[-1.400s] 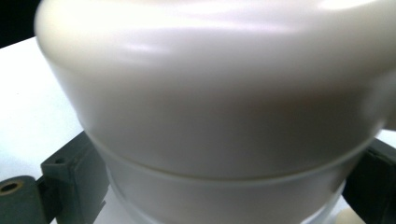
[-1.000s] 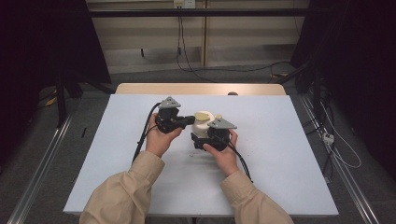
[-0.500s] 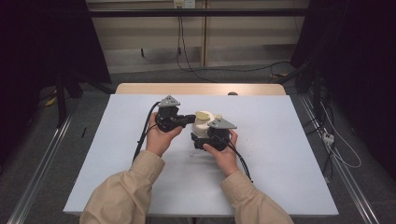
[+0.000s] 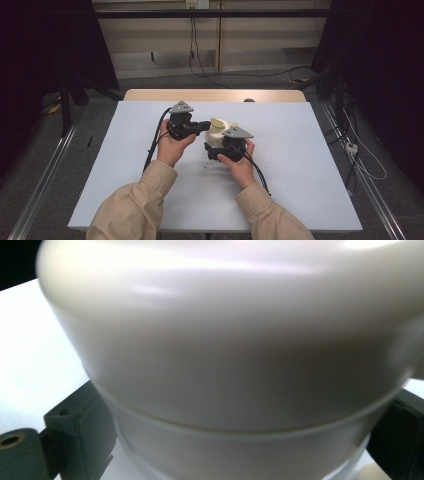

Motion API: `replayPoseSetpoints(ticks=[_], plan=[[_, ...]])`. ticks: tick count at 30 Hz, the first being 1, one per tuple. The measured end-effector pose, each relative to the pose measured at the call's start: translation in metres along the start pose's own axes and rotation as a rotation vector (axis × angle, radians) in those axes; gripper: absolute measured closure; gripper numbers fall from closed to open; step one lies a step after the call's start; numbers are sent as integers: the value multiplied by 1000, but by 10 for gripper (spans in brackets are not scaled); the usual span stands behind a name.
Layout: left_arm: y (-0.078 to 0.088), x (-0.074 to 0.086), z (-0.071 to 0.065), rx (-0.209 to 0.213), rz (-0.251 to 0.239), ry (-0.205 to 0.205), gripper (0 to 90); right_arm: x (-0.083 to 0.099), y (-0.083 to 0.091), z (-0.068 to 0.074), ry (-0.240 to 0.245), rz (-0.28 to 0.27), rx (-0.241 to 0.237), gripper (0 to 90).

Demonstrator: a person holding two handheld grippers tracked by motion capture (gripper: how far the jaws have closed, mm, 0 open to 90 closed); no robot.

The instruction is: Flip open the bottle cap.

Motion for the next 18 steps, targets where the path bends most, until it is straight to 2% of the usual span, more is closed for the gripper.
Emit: replayPoseSetpoints(ticks=[18], plan=[[-1,-5,-5,2,0,-12,900,0,0,0,2,0,1,37]])
Point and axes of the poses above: each handheld gripper's, and its own axes: y roughly backward along the jaws, x roughly out of its underside, z roughly to its left, the point moved 10 cm from there along -y, roughly forward along the jaws, and after that the axes turned 3 degrees about z, right-handed, at the moved point
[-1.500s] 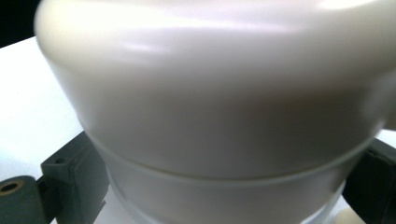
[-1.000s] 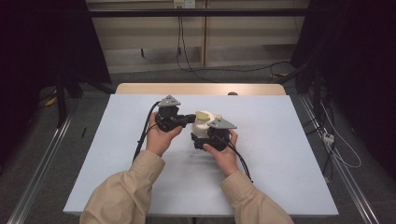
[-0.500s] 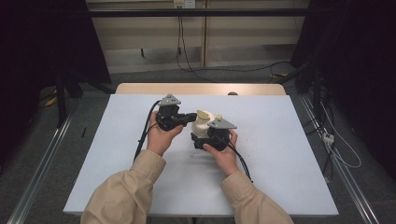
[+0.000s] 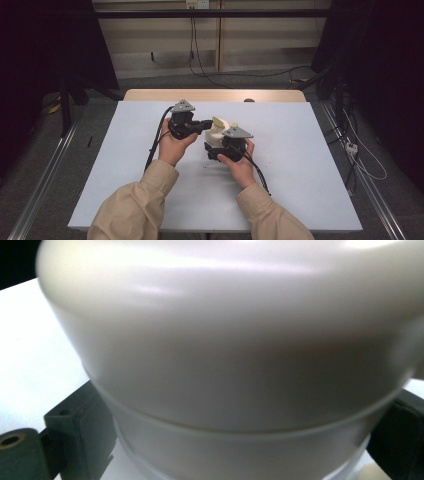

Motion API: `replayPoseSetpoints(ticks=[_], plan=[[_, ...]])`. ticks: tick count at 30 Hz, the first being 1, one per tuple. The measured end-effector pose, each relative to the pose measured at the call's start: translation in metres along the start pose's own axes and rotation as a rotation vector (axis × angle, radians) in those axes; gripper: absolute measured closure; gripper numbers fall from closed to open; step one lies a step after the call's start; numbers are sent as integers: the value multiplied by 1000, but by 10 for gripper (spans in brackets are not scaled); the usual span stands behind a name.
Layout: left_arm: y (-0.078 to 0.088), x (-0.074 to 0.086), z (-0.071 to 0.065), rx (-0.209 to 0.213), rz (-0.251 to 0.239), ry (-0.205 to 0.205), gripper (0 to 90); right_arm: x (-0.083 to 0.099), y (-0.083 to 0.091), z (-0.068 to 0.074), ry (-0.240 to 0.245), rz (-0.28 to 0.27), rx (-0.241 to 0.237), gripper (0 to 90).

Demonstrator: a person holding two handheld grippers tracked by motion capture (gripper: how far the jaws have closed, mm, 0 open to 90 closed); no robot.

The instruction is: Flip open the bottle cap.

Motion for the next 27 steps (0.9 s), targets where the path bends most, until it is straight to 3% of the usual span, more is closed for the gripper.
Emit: replayPoseSetpoints(ticks=[27], plan=[[-3,-3,-5,8,-5,-8,900,0,0,0,-1,1,0,37]])
Point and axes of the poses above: each handheld gripper's, and its own axes: y roughly backward along the jaws, x roughly out of its underside, z roughly to its left, the point moved 10 cm from there along -y, roughly forward along the jaws, and after that the axes turned 3 degrees about z, right-handed, at the moved point
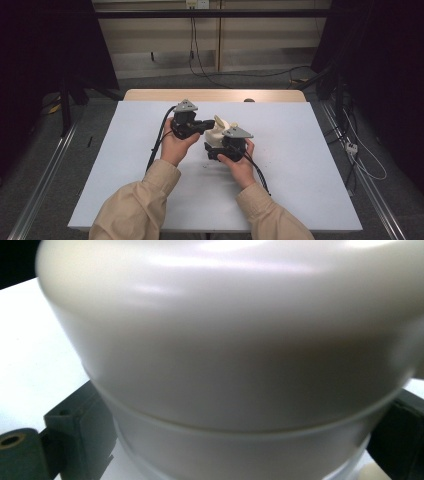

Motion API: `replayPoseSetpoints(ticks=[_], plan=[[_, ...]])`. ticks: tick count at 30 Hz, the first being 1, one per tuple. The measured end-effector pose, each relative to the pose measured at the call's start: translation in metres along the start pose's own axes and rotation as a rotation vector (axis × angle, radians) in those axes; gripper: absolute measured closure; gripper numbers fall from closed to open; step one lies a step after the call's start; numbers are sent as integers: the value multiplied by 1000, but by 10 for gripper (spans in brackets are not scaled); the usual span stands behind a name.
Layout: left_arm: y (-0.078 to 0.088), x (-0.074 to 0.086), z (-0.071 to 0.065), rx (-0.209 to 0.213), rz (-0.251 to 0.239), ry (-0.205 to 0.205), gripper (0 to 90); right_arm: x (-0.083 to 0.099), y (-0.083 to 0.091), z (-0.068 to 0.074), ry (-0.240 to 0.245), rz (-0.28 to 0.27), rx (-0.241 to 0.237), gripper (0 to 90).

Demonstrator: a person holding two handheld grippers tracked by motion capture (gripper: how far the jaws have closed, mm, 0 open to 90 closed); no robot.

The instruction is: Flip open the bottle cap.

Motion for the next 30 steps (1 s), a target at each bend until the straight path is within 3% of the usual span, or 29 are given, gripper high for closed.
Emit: replayPoseSetpoints(ticks=[30], plan=[[-3,-4,-3,8,-9,-5,900,0,0,0,3,-1,1,37]])
Point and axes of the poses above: each handheld gripper's, and its own axes: y roughly backward along the jaws, x roughly out of its underside, z roughly to its left, the point moved 10 cm from there along -y, roughly forward along the jaws, and after that the axes turned 3 degrees about z, right-handed, at the moved point
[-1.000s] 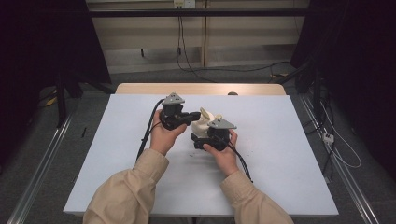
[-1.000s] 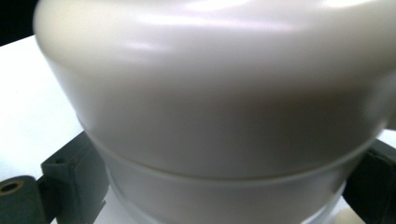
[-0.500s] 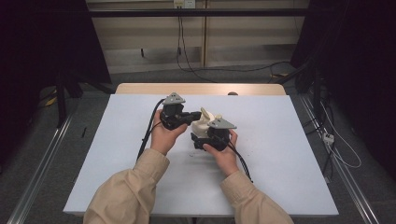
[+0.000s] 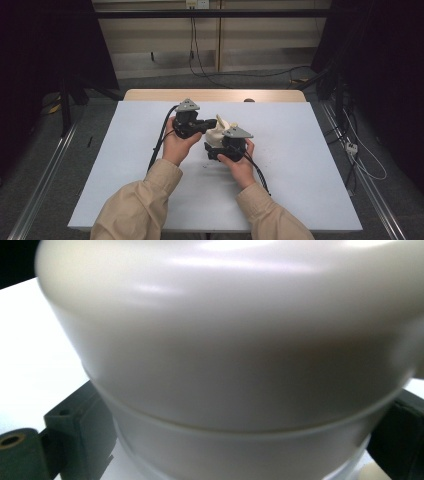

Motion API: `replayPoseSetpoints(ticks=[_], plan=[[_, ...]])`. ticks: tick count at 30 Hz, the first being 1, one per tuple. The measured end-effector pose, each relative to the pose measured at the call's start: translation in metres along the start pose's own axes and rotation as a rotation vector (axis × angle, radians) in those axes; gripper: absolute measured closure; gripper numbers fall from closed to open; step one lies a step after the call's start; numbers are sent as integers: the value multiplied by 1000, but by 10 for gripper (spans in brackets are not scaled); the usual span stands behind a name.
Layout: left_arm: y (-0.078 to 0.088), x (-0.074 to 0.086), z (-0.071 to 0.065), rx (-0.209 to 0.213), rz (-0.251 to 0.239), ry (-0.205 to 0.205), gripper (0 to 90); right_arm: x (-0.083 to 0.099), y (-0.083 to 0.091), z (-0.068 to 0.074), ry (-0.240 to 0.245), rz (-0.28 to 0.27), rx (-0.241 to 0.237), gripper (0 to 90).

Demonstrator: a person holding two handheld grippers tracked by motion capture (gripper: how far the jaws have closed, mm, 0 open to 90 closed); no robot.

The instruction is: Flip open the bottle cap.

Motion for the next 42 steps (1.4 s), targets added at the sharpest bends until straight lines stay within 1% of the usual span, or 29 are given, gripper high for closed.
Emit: replayPoseSetpoints(ticks=[16,18,27,32,42], plan=[[-3,-1,-3,5,-1,2,900,0,0,0,-1,1,0,37],[-3,-2,-3,5,1,-5,900,0,0,0,-2,1,0,37],[-3,-3,-5,8,-3,-2,900,0,0,0,0,1,1,37],[-5,-3,-6,10,-4,-11,900,0,0,0,0,1,1,37],[-6,-4,-8,11,-1,-12,900,0,0,0,0,2,1,37]])
Point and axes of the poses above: each handheld gripper's, and its own axes: y roughly backward along the jaws, x roughly out of its underside, z roughly to its left, the point moved 10 cm from there along -y, roughly forward along the jaws, and after that the axes turned 3 degrees about z, right-handed, at the moved point
